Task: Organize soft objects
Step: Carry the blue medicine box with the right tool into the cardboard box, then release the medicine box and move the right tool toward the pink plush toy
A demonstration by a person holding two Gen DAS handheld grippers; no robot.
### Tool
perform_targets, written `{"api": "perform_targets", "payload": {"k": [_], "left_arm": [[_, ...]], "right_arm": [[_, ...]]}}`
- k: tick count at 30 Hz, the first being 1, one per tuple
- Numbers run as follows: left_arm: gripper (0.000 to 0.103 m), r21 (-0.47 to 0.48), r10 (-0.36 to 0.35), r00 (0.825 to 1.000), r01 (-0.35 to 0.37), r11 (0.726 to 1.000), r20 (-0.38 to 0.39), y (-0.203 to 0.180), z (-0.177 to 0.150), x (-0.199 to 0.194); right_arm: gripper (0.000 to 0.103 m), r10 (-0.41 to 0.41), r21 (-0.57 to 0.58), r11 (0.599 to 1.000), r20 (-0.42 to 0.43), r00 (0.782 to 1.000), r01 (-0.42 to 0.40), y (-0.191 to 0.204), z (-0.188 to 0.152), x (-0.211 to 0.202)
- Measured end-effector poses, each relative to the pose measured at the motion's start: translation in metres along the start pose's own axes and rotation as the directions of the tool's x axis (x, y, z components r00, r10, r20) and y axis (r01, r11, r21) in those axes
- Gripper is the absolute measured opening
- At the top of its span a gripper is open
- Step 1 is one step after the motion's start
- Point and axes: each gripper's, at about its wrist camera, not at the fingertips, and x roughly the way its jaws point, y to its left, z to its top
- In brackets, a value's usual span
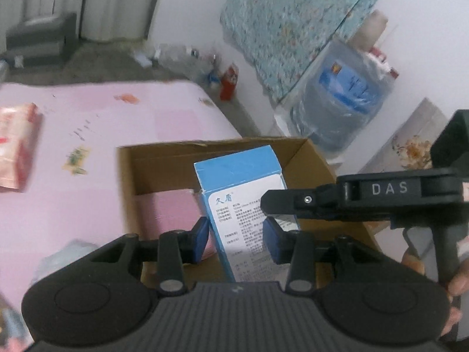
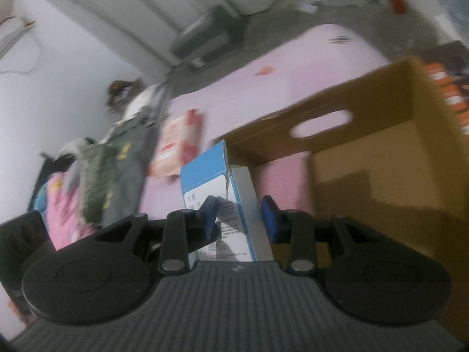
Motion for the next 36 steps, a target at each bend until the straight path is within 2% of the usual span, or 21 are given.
{"api": "perform_targets", "payload": {"k": [4,6,8,10,13,18,22,26,29,31,33,36], "left_arm": [[0.052,0.022,0.059,0.997,-0.058,0.998,-0.046,-0.006,0.011,0.038],[0.056,0.029,0.102,0.993,-0.101,0.994,-0.059,-0.006,0.012,0.044],[0.060,0.024,0.103,0.993,-0.102,0.995,-0.055,-0.005,0.013,0.043],[0.065,0.024,0.095,0.995,-0.094,0.995,-0.040,-0.004,0.011,0.037],[0.066,0.050,0.116,0.993,-0.115,0.992,-0.016,-0.007,0.011,0.024],[0.075,0.049,0.113,0.993,-0.115,0.992,0.038,-0.002,0.008,-0.018],[0.081,0.043,0.127,0.988,-0.132,0.990,0.092,0.013,0.000,-0.060],[0.083,-0.007,0.207,0.970,-0.208,0.978,0.129,0.044,-0.014,-0.102],[0.085,-0.035,0.268,0.952,-0.266,0.963,0.146,0.072,-0.028,-0.133],[0.087,-0.056,0.320,0.934,-0.315,0.947,0.159,0.091,-0.041,-0.152],[0.087,-0.093,0.366,0.917,-0.355,0.930,0.157,0.112,-0.057,-0.170],[0.087,-0.155,0.400,0.907,-0.379,0.912,0.134,0.143,-0.080,-0.194]], "right_arm": [[0.035,-0.064,-0.015,0.998,0.006,0.998,0.064,-0.033,0.022,0.019],[0.035,-0.124,-0.033,0.992,0.025,0.992,0.125,-0.042,0.030,0.035],[0.035,-0.157,-0.029,0.987,0.013,0.988,0.157,-0.055,0.034,0.051],[0.035,-0.178,-0.024,0.984,0.004,0.984,0.178,-0.061,0.035,0.066],[0.035,-0.175,-0.024,0.984,0.003,0.985,0.175,-0.064,0.029,0.072],[0.036,-0.158,-0.006,0.987,0.008,0.987,0.158,-0.059,0.015,0.057],[0.042,-0.159,0.003,0.987,-0.042,0.986,0.160,-0.047,-0.002,0.036],[0.044,-0.238,-0.086,0.970,-0.124,0.963,0.229,-0.038,-0.034,0.048],[0.044,-0.273,-0.086,0.962,-0.193,0.943,0.261,-0.041,-0.045,0.070],[0.044,-0.301,-0.087,0.953,-0.187,0.935,0.289,-0.045,-0.045,0.082],[0.044,-0.307,-0.072,0.951,-0.162,0.938,0.299,-0.050,-0.042,0.091],[0.046,-0.302,-0.051,0.953,-0.150,0.942,0.297,-0.054,-0.042,0.099]]}}
